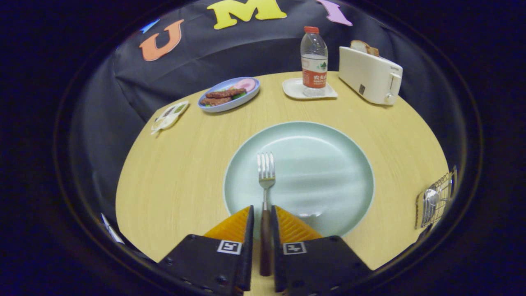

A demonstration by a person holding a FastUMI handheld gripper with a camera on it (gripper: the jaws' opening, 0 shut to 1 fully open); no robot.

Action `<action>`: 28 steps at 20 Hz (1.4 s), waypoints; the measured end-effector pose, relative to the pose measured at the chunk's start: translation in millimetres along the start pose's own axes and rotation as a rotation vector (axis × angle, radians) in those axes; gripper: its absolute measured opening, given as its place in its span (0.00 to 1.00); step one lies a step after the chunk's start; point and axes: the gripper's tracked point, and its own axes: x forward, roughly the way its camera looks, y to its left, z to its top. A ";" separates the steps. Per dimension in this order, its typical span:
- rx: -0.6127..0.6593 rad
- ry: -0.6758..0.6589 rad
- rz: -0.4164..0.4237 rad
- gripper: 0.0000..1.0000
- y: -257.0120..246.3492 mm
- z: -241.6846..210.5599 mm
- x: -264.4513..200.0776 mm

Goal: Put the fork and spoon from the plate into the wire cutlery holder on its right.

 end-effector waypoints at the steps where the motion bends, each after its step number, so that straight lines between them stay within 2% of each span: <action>1: 0.004 0.008 -0.005 0.15 0.1 -0.1 -0.7; 3: -0.005 0.008 -0.037 0.19 -3.5 -0.1 0.3; 4: -0.008 0.019 -0.027 0.08 -1.2 0.4 0.9; 6: -0.030 0.037 -0.028 0.08 -3.4 -0.1 -3.2; 7: -0.045 0.042 -0.016 0.02 -1.7 1.5 -3.9; 15: -0.179 0.012 0.094 0.02 -20.4 14.1 -82.4; 22: -0.233 0.006 0.115 0.02 -99.1 14.0 -153.9; 25: -0.226 -0.015 0.082 0.02 -147.4 20.6 -176.2; 28: -0.191 0.040 0.038 0.02 -192.6 15.2 -197.1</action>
